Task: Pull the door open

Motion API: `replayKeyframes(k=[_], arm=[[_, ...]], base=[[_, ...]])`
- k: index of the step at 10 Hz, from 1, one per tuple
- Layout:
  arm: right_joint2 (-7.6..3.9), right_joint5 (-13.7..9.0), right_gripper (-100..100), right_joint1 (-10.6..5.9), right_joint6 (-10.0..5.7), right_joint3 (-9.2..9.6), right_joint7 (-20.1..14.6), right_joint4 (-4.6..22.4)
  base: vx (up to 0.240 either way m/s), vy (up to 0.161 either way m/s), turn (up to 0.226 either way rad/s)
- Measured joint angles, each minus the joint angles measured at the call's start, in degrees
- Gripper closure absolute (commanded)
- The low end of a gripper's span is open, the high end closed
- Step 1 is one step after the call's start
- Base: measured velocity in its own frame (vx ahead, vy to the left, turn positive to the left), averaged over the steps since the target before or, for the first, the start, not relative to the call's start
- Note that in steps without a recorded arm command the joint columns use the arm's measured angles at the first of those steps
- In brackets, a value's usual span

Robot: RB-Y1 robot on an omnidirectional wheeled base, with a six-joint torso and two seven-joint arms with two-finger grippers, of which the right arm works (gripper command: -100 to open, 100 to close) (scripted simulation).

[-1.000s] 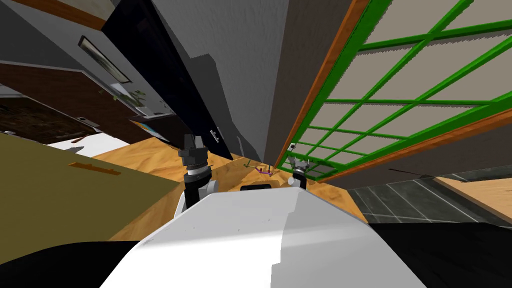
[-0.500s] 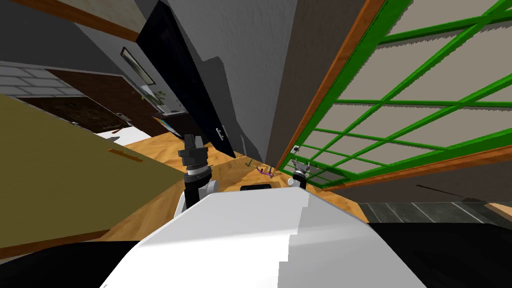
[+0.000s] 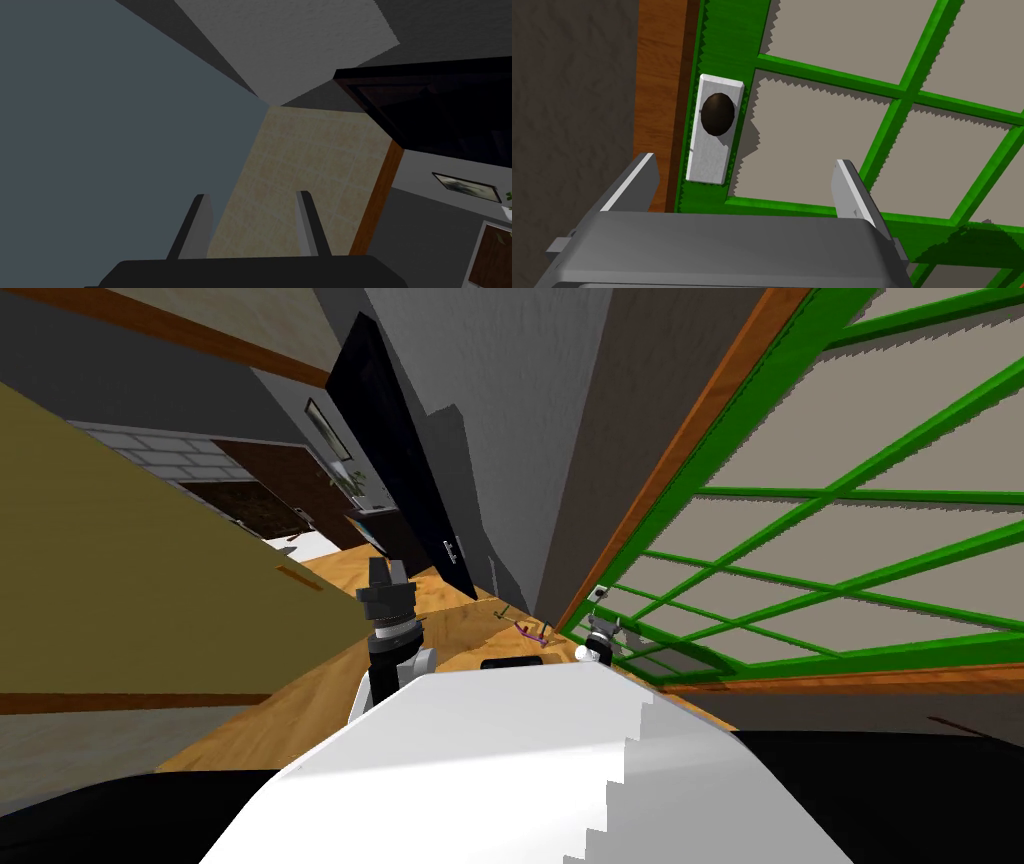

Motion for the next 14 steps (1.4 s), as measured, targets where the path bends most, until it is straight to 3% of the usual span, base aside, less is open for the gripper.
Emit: replayKeyframes(k=[5, 9, 11, 14], arm=[[0.09, -2.0, -100, -1.14, -0.94, -1.26, -4.5, 4.4], [-0.19, -3.7, -100, -2.89, -2.45, -2.23, -8.9, 9.7], [-0.17, -4.2, -100, -3.26, -2.65, -2.54, -10.0, 10.8], [-2.48, -5.4, -100, -3.11, -3.51, -1.90, -12.0, 13.2]], base=[[-0.027, -0.082, 0.201], [-0.039, -0.107, 0.255], [-0.021, 0.006, 0.028], [-0.028, 0.101, 0.014]])
